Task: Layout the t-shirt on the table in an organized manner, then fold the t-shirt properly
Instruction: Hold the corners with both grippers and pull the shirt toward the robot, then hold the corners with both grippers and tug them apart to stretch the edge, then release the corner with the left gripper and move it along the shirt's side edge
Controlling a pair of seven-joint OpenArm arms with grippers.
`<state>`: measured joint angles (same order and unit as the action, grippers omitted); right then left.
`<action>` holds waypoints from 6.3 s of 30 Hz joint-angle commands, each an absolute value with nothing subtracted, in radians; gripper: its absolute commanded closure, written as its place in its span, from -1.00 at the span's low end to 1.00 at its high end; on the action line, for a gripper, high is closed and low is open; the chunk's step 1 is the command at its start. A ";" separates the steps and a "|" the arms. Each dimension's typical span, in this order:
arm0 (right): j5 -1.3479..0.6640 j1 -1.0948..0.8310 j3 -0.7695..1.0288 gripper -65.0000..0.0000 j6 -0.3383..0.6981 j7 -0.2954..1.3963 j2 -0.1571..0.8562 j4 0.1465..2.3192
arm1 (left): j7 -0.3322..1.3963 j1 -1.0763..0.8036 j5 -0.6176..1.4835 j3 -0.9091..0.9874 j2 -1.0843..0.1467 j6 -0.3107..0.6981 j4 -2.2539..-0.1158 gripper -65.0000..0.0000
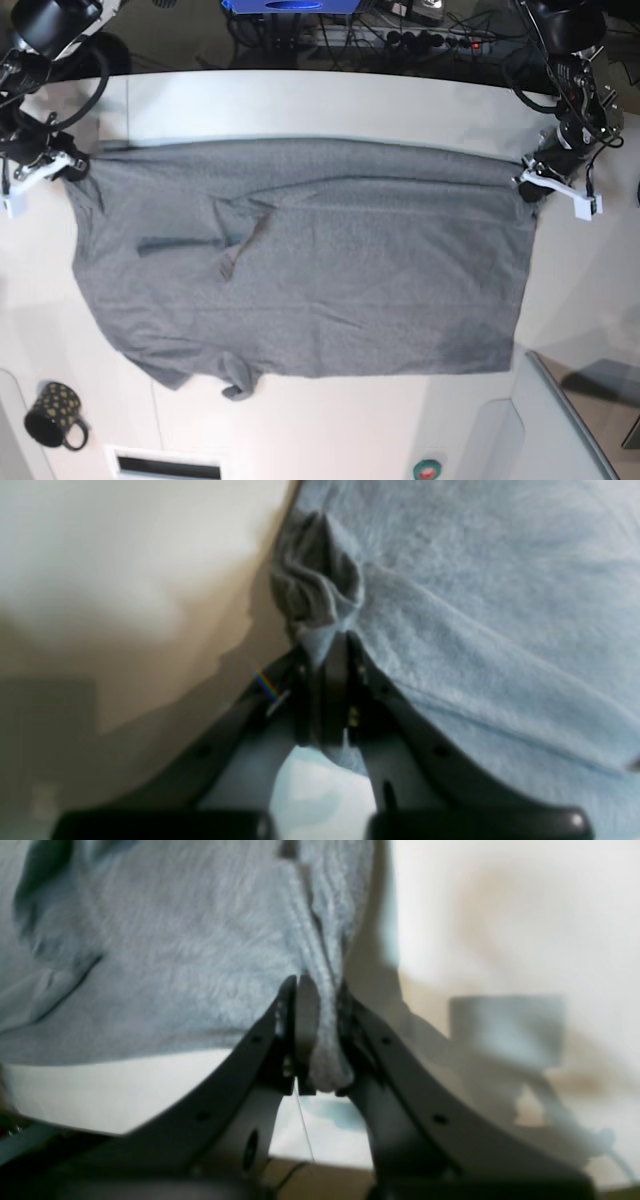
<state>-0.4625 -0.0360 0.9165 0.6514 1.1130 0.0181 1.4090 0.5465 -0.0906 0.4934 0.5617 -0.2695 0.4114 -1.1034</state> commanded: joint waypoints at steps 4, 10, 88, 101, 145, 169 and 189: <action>-0.483 0.010 0.918 0.99 0.650 1.095 0.036 1.515 | 0.522 -0.059 0.509 0.567 -0.294 0.415 -1.193 1.00; -0.476 0.120 0.917 0.99 0.648 1.158 0.045 1.521 | 0.524 0.001 0.516 0.559 -0.288 0.328 -1.236 1.00; -0.483 -0.286 0.911 -0.25 0.657 0.938 -0.048 1.463 | 0.444 -0.297 0.518 0.693 -0.269 0.223 -1.218 -0.56; -0.483 -0.292 0.954 -0.22 0.698 0.938 -0.048 1.618 | 0.446 -0.394 0.518 0.828 -0.137 0.228 -1.508 -0.52; -0.478 -0.300 0.562 0.94 0.698 0.851 -0.039 1.610 | 0.446 -0.366 0.521 0.822 -0.022 0.229 -1.515 0.51; -0.478 -0.298 0.558 0.94 0.698 0.849 -0.039 1.609 | 0.395 -0.226 0.510 0.817 -0.044 0.229 -1.311 0.48; -0.478 -0.297 0.556 0.95 0.698 0.849 -0.039 1.609 | 0.400 -0.200 0.519 0.816 -0.056 0.229 -1.299 1.00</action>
